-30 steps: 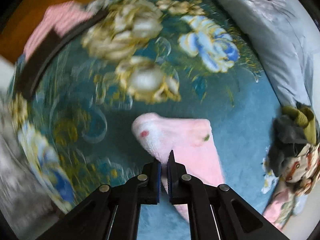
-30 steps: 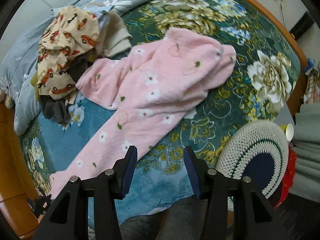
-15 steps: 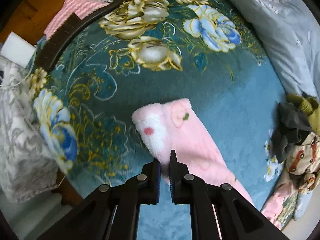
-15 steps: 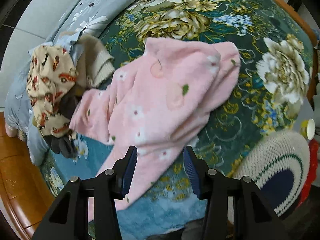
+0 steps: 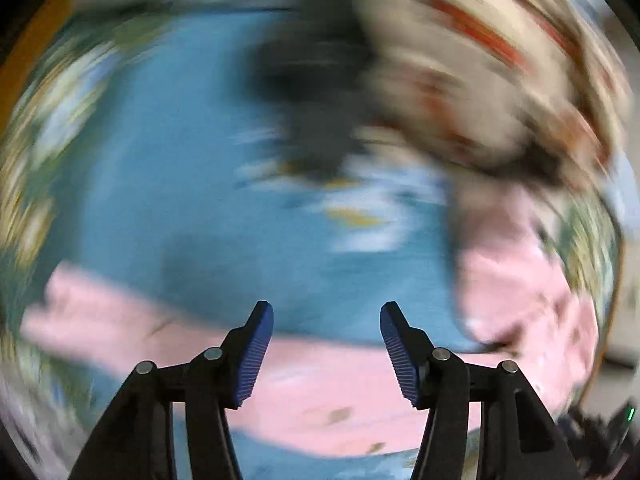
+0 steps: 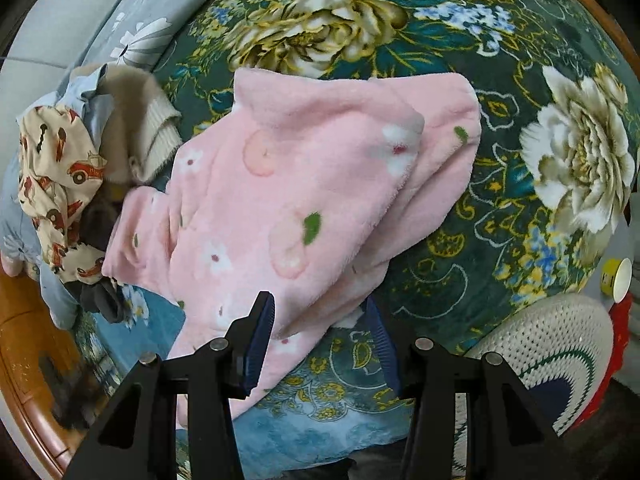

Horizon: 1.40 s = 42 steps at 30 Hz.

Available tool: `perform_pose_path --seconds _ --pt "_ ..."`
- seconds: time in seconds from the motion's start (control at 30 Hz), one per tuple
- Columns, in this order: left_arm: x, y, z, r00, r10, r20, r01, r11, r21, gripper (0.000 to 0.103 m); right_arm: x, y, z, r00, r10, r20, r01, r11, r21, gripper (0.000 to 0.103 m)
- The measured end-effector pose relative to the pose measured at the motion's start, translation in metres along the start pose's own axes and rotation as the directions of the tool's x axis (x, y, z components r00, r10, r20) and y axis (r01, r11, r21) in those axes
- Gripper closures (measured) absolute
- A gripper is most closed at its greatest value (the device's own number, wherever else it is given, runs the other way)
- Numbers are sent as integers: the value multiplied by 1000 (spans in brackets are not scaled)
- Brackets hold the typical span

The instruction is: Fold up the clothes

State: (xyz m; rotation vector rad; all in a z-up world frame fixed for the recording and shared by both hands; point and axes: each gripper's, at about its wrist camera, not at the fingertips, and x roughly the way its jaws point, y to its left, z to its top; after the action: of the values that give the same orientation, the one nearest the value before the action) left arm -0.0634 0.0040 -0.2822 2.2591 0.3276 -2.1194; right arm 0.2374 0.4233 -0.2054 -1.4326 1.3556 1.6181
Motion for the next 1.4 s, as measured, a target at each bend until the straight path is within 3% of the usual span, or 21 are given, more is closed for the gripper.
perform_pose_path --seconds 0.13,0.33,0.43,0.57,0.7,0.83,0.97,1.03,1.1,1.2,1.3,1.4 --pt "39 -82 36 999 -1 -33 7 984 179 36 -3 -9 -4 1000 -14 0 14 1000 4 54" --pt "76 -118 66 997 33 -75 -19 983 181 38 -2 -32 -17 998 -59 -23 60 996 73 54" --pt "72 -119 72 998 28 -65 -17 985 172 93 1 -34 -21 996 -76 -41 79 993 88 54" --pt "50 -109 69 997 -65 -47 72 980 184 94 3 -19 -19 997 -67 -45 70 994 85 54" --pt "5 -64 59 987 -158 41 152 979 133 94 1 12 -14 998 -60 -27 61 998 33 54" --pt "-55 10 50 969 -175 173 167 984 59 94 -2 41 -17 998 -63 -6 63 997 -36 54" --pt "-122 113 37 941 -40 335 63 996 -60 94 -1 57 -26 998 -60 -4 59 996 -73 54" --pt "-146 169 31 923 46 383 19 986 -166 94 3 62 -31 998 -58 -10 57 995 -78 54" --pt "-156 227 26 918 119 377 -8 959 -283 94 7 64 -36 998 -56 -20 54 995 -78 54" --pt "-151 286 18 930 169 328 -14 904 -427 94 13 66 -44 998 -54 -25 52 996 -78 54" --pt "-137 307 11 941 185 282 -18 863 -505 94 17 60 -45 998 -53 -20 51 997 -63 54" --pt "-130 304 12 945 196 260 -36 857 -514 94 18 45 -34 999 -47 4 47 999 -22 54"
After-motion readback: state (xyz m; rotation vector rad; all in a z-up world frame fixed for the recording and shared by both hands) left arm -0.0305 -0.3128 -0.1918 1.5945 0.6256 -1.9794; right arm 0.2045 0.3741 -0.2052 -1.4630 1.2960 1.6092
